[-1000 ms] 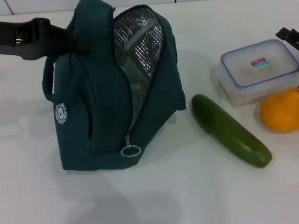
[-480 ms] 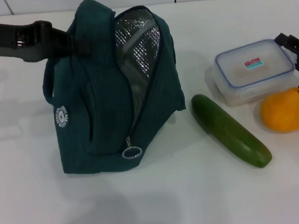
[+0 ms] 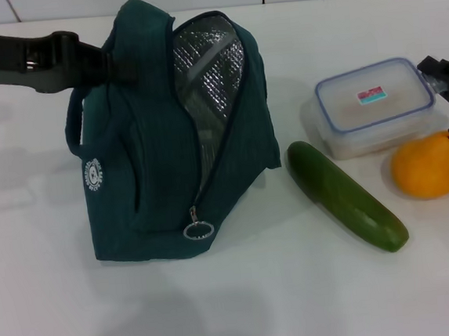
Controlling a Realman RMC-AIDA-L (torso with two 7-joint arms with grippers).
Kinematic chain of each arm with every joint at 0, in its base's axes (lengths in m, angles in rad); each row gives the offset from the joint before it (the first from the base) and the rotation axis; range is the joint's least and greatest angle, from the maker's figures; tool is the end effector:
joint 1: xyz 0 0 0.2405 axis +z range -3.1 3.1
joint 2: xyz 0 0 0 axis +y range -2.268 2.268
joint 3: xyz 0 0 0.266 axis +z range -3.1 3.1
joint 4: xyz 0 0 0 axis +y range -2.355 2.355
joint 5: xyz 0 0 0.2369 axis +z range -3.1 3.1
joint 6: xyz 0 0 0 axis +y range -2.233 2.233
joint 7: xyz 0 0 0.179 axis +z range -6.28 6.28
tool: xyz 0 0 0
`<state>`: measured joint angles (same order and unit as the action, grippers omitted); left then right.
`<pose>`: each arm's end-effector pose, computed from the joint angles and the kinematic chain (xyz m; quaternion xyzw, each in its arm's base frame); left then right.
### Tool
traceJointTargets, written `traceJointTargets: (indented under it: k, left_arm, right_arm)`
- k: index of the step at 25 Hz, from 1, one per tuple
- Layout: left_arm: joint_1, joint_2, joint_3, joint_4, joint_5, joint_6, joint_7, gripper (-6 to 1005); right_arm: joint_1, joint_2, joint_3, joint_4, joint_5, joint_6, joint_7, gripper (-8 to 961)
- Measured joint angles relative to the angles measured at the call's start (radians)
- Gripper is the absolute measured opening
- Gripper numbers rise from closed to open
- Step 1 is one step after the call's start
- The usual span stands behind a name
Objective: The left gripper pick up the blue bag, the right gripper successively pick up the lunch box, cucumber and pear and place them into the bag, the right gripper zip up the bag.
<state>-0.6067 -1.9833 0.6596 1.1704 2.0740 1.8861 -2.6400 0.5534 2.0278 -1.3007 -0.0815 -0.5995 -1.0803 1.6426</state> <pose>-0.2010 0.3836 0.0893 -0.8183 -0.5409 -0.1912 0.0348 0.3312 0.4094 -0.0531 -0.5756 0.6188 0.4761 0.2431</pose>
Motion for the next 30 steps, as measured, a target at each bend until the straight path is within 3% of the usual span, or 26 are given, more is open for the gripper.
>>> traceJointTargets:
  k: [11, 30]
  left_arm:
    - [-0.003, 0.0, 0.0, 0.0, 0.0, -0.003, 0.001, 42]
    - [-0.004, -0.006, 0.0, -0.006, -0.002, -0.007, 0.011, 42]
  right_arm:
    - [-0.019, 0.0, 0.006, -0.013, 0.002, -0.06, -0.049, 88]
    - [-0.02, 0.0, 0.012, -0.012, 0.143, -0.294, -0.018, 114]
